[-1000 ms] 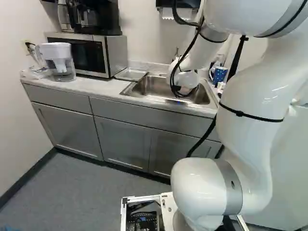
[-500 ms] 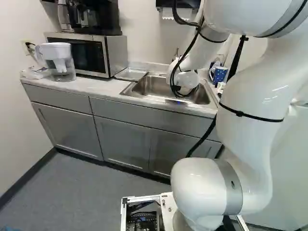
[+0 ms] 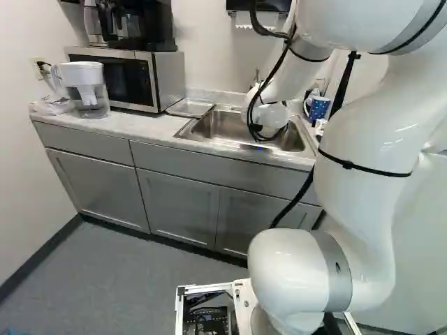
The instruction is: Rinse the cup and place it in the tray
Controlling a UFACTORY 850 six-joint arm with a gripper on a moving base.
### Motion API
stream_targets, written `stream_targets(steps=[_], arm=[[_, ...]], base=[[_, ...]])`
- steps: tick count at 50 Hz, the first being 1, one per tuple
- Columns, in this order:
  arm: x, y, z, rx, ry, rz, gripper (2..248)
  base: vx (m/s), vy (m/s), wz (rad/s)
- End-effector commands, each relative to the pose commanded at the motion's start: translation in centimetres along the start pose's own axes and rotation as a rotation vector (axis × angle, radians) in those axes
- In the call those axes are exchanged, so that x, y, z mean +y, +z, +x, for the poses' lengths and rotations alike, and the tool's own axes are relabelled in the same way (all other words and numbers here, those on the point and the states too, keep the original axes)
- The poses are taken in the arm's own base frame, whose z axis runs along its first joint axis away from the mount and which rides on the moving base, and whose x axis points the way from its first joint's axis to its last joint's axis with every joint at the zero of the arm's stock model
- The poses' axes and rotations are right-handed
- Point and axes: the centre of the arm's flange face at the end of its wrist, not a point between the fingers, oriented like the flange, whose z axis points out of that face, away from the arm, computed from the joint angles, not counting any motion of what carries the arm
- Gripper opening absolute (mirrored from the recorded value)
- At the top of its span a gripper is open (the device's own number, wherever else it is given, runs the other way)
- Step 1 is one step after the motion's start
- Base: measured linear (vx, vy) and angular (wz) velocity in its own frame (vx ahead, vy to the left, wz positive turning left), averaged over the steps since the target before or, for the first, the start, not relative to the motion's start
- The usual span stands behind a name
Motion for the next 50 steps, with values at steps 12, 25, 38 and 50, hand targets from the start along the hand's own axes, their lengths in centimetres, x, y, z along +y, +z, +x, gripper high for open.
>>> stream_targets(steps=[12, 25, 38, 50], arm=[[0.00, 0.00, 0.00, 0.000, 0.000, 0.000, 125], [0.00, 0.00, 0.00, 0.000, 0.000, 0.000, 125], [0.00, 0.00, 0.00, 0.000, 0.000, 0.000, 125], [0.00, 0.00, 0.00, 0.000, 0.000, 0.000, 125]], base=[[0.000, 0.000, 0.000], [0.000, 0.000, 0.000], [0.000, 0.000, 0.000], [0.000, 0.000, 0.000]])
